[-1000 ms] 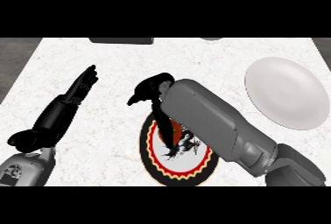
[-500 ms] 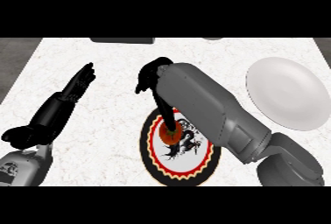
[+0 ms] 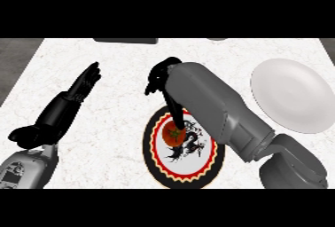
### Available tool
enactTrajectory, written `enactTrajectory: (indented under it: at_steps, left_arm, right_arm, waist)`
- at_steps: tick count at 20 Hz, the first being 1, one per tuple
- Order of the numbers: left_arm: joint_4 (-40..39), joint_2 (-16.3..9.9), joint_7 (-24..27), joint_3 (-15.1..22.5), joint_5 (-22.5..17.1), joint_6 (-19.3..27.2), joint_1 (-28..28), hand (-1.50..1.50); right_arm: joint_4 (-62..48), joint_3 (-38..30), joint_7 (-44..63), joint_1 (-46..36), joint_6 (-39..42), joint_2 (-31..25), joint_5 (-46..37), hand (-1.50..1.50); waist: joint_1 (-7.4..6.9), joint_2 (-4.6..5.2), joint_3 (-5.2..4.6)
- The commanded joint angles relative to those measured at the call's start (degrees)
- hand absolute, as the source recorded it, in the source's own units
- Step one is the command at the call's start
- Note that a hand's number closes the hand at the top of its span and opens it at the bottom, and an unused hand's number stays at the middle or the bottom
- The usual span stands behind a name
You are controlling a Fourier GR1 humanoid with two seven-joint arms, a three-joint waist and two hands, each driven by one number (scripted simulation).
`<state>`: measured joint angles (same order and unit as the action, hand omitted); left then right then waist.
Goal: Pick the tomato from the plate and place it in the plate
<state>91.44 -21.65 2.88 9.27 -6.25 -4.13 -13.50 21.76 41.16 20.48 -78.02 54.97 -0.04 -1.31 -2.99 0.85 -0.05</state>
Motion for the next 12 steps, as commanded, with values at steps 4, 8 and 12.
enactTrajectory:
  at_steps: [4,8,12]
  left_arm:
    - [2.84,0.59,-2.63,-0.17,0.95,0.16,0.7,0.0]
    - [2.46,-1.26,-3.45,-3.16,-0.8,-2.13,-0.89,0.0]
    - [1.51,1.16,-2.98,-1.89,-0.06,-1.99,-0.75,0.0]
  right_arm:
    - [-1.72,3.66,-6.6,2.63,2.75,0.04,-4.54,-1.5]
    - [0.75,6.52,-5.18,5.76,2.67,0.04,-4.74,-1.5]
    - [1.78,8.5,-5.74,8.32,2.45,0.04,-5.13,-1.5]
  waist:
    - [-0.09,-0.02,0.04]
    - [-0.02,-0.08,0.02]
    - [0.2,-0.08,0.03]
